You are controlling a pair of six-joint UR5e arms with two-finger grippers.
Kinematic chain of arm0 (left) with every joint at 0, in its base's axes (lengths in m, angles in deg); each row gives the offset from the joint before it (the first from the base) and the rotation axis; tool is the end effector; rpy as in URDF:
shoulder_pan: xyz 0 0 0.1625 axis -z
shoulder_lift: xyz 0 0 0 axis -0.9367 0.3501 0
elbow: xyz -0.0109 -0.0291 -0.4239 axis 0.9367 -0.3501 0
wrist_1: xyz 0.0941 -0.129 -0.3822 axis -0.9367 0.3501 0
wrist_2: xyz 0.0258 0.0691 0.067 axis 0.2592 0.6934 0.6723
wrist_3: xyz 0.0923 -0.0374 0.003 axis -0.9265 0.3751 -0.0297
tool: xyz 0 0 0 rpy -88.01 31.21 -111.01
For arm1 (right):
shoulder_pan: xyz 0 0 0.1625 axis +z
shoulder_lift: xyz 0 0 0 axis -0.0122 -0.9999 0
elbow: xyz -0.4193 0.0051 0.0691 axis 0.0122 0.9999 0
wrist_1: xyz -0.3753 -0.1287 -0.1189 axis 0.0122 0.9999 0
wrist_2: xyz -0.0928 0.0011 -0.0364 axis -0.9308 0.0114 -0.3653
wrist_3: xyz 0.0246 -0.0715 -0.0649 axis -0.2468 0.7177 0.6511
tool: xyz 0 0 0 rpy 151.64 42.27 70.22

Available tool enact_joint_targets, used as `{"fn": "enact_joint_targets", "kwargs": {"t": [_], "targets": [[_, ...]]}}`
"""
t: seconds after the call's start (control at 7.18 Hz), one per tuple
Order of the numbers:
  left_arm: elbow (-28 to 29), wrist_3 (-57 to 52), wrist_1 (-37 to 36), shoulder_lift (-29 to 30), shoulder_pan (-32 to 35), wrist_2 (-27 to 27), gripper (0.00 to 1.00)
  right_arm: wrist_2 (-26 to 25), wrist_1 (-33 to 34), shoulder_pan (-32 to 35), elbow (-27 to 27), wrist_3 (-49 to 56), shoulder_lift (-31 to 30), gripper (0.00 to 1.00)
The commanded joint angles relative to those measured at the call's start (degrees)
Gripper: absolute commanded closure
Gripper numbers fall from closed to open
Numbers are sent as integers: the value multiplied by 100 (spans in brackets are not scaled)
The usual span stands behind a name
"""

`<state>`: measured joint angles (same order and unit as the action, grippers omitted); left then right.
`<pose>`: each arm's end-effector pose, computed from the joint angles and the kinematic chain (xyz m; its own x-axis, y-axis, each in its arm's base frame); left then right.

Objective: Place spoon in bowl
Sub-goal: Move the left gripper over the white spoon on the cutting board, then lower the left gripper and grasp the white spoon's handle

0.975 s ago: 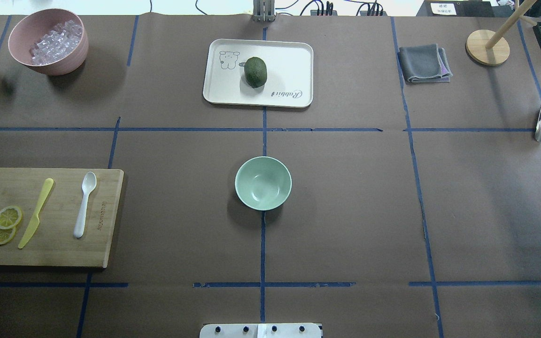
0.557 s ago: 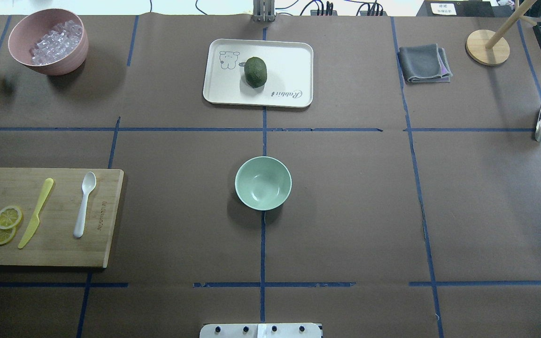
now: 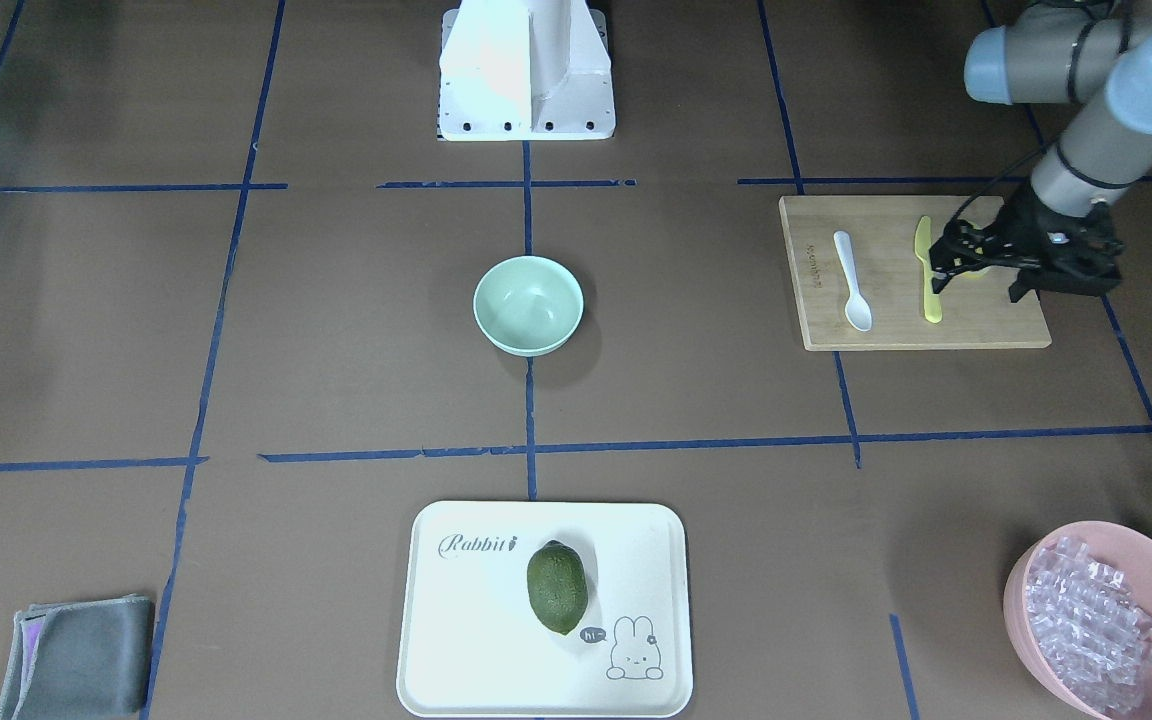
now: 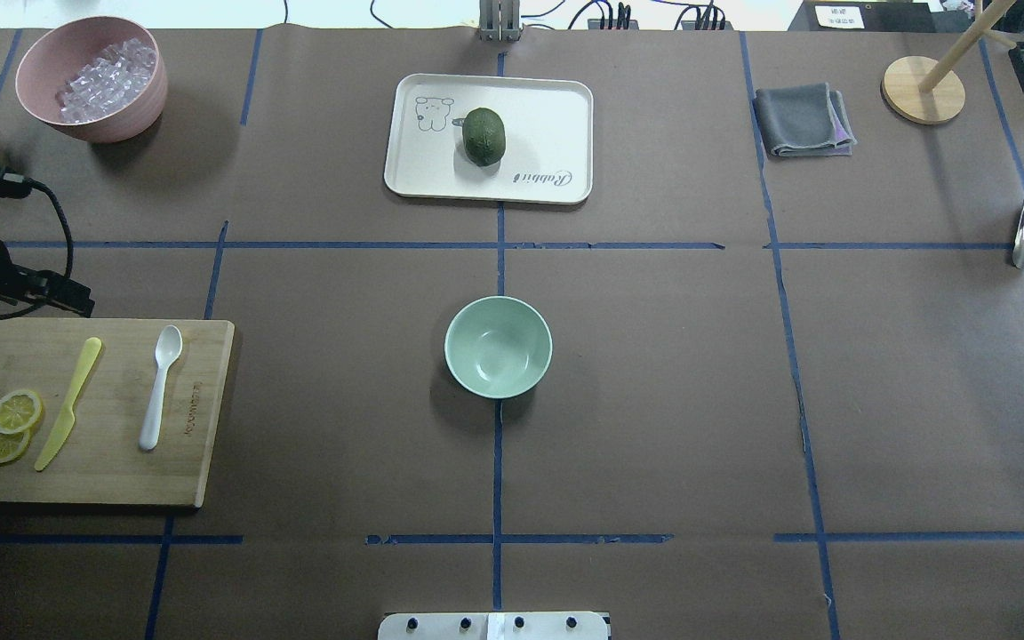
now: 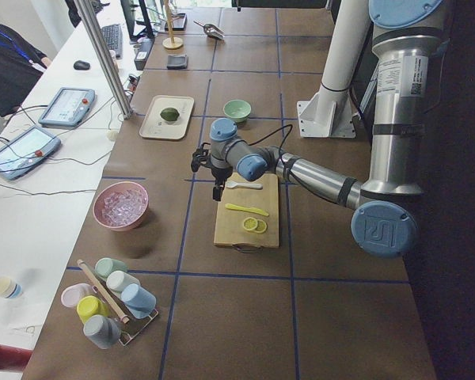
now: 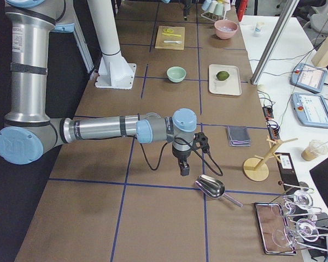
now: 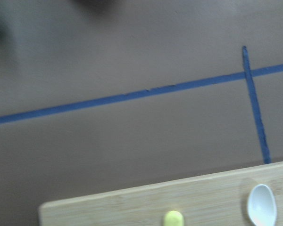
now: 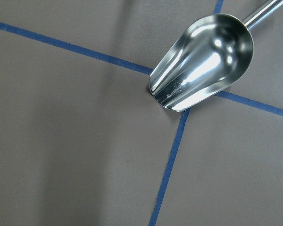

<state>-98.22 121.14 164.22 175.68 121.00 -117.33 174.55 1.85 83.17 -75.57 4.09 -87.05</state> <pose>0.2493 -0.4481 0.4856 0.7091 0.1432 -0.6904 -0.0382 0.9855 0.1652 0.0093 -0.4570 0.6041 0.7306 -0.2795 0.6229 0.1976 0.9599 0.1989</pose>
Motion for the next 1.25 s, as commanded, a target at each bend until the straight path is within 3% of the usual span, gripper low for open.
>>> {"fn": "enact_joint_targets", "kwargs": {"t": [0.0, 0.56, 0.7, 0.84, 0.98, 1.11], "targets": [[-25, 641, 57, 13, -726, 370, 0, 0, 0, 5, -1, 0, -2, 0], [116, 712, 48, 84, -1168, 362, 0, 0, -18, -3, -1, 0, -28, 0], [81, 712, 48, 92, -1247, 361, 8, 0, -18, -3, 8, 0, -28, 0], [116, 712, 31, 180, -1256, 361, 27, -9, -18, -3, 8, 9, -20, 0], [125, 721, 22, 207, -1274, 353, 39, -9, -18, -3, 8, 9, -19, 0], [125, 721, 13, 259, -1274, 327, 40, 9, -18, -3, 8, 0, -19, 0]]}}
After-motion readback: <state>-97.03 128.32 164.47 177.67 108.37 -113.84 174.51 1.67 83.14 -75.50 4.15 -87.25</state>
